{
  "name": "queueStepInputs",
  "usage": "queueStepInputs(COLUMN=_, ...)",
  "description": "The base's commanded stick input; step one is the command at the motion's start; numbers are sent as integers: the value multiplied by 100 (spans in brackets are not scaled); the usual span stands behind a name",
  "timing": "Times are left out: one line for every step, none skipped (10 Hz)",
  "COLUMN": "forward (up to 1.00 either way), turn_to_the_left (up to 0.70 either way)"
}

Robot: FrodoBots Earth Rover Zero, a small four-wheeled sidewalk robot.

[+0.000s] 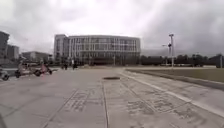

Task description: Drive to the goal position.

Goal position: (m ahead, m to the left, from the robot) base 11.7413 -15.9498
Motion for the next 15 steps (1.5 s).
queueStepInputs(forward=70, turn_to_the_left=1)
queueStepInputs(forward=70, turn_to_the_left=1)
queueStepInputs(forward=70, turn_to_the_left=1)
queueStepInputs(forward=70, turn_to_the_left=1)
queueStepInputs(forward=70, turn_to_the_left=1)
queueStepInputs(forward=70, turn_to_the_left=1)
queueStepInputs(forward=70, turn_to_the_left=1)
queueStepInputs(forward=70, turn_to_the_left=1)
queueStepInputs(forward=70, turn_to_the_left=1)
queueStepInputs(forward=70, turn_to_the_left=1)
queueStepInputs(forward=70, turn_to_the_left=1)
queueStepInputs(forward=70, turn_to_the_left=1)
queueStepInputs(forward=70, turn_to_the_left=1)
queueStepInputs(forward=70, turn_to_the_left=1)
queueStepInputs(forward=70, turn_to_the_left=1)
